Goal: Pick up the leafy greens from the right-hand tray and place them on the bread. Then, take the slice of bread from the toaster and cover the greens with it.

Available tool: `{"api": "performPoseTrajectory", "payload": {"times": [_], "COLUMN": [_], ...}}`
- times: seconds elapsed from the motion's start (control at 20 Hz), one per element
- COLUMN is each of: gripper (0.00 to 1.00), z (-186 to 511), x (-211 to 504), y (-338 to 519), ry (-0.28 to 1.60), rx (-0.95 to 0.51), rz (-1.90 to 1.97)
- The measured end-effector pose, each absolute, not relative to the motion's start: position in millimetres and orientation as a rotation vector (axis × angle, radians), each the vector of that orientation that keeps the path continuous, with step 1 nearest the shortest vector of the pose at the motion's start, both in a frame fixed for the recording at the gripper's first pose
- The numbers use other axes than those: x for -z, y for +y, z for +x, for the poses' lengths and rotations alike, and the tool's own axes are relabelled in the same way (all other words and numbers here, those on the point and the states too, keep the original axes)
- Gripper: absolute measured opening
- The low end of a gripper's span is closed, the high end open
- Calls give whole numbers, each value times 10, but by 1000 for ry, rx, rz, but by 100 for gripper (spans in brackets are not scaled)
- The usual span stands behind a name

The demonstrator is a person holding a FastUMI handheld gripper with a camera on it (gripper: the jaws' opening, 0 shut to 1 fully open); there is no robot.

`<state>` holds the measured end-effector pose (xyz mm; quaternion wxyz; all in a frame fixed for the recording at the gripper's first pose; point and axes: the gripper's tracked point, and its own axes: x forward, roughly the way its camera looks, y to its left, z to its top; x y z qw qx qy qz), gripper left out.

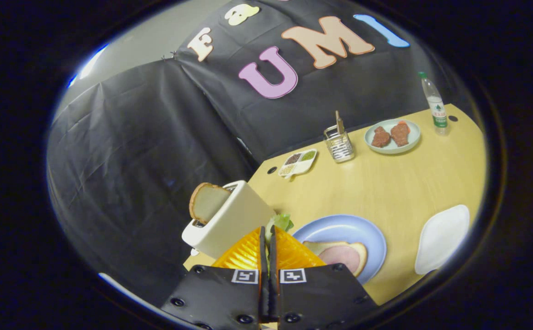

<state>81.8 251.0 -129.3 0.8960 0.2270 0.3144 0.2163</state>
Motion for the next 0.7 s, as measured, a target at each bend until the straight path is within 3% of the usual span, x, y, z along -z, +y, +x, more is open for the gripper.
{"api": "performPoseTrajectory", "payload": {"times": [0.7], "gripper": [3], "z": [778], "x": [2352], "y": [1695], "ry": [840], "rx": [-133], "rz": [142]}}
